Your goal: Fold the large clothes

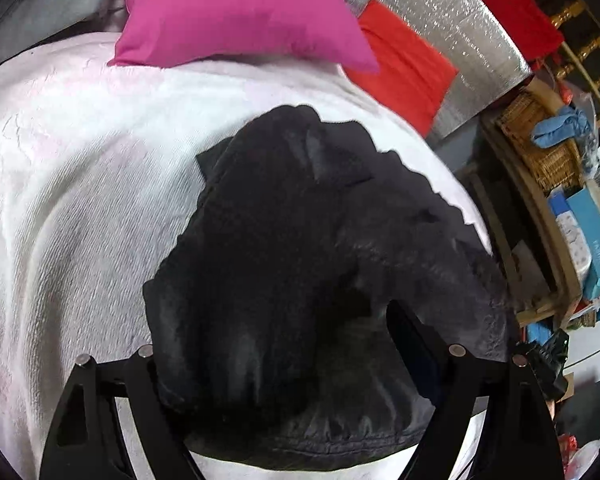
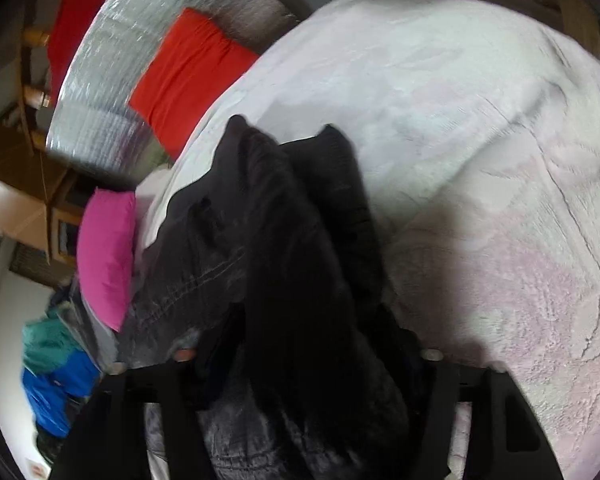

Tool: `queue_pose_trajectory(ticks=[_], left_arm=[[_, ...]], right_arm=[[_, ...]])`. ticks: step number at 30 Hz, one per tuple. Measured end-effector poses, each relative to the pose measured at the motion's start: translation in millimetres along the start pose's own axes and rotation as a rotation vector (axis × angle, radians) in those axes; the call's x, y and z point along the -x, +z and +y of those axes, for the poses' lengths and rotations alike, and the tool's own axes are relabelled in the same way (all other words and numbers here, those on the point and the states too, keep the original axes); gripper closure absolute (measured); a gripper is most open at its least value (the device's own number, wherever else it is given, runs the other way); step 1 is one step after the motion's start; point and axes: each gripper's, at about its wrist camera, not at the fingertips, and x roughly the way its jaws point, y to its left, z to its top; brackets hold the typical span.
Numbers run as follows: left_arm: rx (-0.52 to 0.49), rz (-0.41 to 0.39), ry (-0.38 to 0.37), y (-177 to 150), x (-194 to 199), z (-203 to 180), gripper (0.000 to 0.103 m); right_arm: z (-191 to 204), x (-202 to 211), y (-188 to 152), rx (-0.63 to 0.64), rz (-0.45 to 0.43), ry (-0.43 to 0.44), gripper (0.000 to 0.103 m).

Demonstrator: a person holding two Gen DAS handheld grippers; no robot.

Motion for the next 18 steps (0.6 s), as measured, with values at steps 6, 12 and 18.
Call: queue_pose_trajectory(ticks=[6,12,18], left_arm=[[0.078,0.026,0.025,9.2,-14.2,14.8,0.033],[0.15,0.035,-0.046,14.5,-23.0,24.4,0.036],[0.17,-0.016,-0.057,14.5,-7.7,29.4,0.072]], right_arm=[[3.1,-4.8,-2.0,0.013,-0.018,-0.039,0.049],[4.8,-13.6,-4.1,0.019,-0.02,-0.041,0.036],[24.6,-6.6,-6.3,0.065,-0.073,-0.061,0.063]])
